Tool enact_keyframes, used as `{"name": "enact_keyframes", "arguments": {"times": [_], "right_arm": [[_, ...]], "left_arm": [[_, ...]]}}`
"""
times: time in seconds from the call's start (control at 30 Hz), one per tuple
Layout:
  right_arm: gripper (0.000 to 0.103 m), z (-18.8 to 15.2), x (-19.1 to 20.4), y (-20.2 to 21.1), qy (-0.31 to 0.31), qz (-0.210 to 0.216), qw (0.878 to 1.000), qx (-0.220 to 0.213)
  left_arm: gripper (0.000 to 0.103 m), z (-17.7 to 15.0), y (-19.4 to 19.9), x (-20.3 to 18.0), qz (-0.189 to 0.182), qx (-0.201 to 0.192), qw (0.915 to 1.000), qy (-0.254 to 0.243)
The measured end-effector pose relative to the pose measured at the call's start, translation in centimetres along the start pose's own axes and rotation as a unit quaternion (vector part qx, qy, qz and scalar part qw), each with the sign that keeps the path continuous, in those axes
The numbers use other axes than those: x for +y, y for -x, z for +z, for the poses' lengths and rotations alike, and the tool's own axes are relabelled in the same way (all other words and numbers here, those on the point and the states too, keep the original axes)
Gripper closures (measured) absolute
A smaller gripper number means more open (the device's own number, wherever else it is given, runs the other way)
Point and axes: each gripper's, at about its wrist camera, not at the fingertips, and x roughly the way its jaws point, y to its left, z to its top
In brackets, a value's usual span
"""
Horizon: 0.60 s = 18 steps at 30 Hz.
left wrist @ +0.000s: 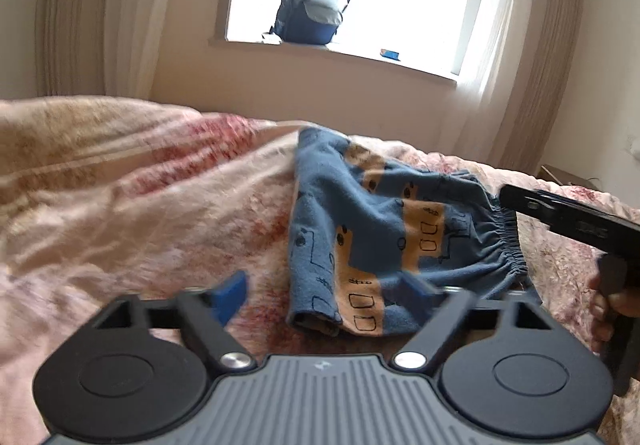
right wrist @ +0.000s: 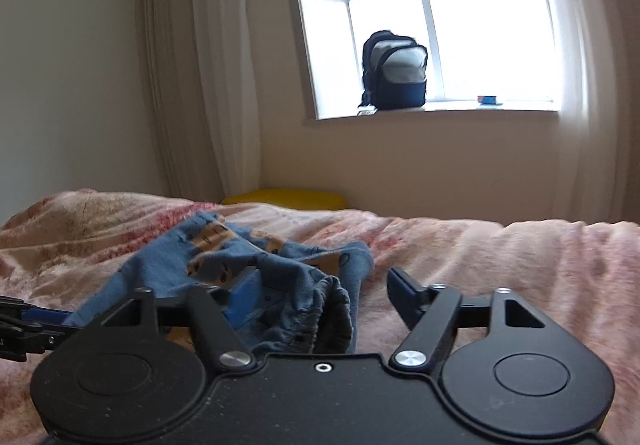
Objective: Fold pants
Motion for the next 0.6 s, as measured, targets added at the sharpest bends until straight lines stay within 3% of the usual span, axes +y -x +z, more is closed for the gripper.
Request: {"name": "enact_keyframes", "arguments": {"times": [0.1, 0.3, 0.6], "right_arm": [[0.002, 0.0, 1.1, 3.2, -0.002, -0.018, 1.000, -0.024], [0.001, -0.7, 3.8, 10.0, -0.012, -0.063, 0.997, -0.035], [0.001, -3.2, 6.0, 16.1, -0.035, -0.108, 0.993, 0.016]], "left_arm": [[0.000, -0.4, 2.3, -0.8, 0.006, -0.025, 0.9996, -0.014], [0.000, -2.5, 6.1, -2.2, 0.013, -0.038, 0.9987, -0.032], [0.000, -6.5, 9.3, -3.6, -0.002, -0.030, 0.9973, -0.067]]}}
